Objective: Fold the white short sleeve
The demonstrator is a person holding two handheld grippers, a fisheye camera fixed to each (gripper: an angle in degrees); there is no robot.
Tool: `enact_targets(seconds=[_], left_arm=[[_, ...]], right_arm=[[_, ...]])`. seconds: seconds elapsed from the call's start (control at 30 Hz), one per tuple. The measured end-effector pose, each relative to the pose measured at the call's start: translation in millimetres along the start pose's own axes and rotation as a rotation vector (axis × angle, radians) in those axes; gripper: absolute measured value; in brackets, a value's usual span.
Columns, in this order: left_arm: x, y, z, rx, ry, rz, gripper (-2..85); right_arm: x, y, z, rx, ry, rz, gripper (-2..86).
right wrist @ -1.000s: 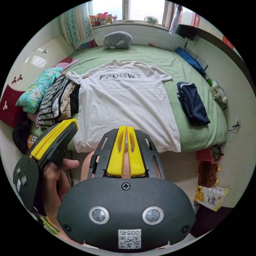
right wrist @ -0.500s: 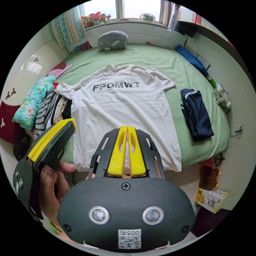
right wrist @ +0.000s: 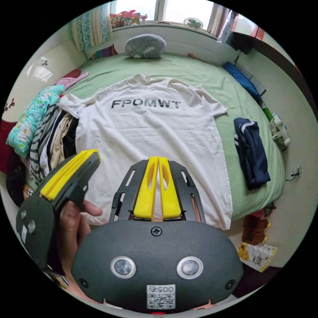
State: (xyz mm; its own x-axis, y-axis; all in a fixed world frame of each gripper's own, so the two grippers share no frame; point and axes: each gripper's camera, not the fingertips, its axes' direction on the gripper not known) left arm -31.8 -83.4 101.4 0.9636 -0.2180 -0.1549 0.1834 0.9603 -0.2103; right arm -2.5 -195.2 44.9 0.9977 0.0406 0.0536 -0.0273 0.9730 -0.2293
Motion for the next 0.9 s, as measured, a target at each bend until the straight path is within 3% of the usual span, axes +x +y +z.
enact_targets(seconds=[0.1, 0.9], left_arm=[[-3, 0, 6, 0.0, 0.029, -0.035, -0.7], [25, -50, 61, 0.001, 0.008, 0.086, -0.6]], right_arm=[[-2, 3, 0, 0.023, -0.074, -0.012, -1.0], [16, -11, 46, 0.025, -0.049, 0.007, -1.0]])
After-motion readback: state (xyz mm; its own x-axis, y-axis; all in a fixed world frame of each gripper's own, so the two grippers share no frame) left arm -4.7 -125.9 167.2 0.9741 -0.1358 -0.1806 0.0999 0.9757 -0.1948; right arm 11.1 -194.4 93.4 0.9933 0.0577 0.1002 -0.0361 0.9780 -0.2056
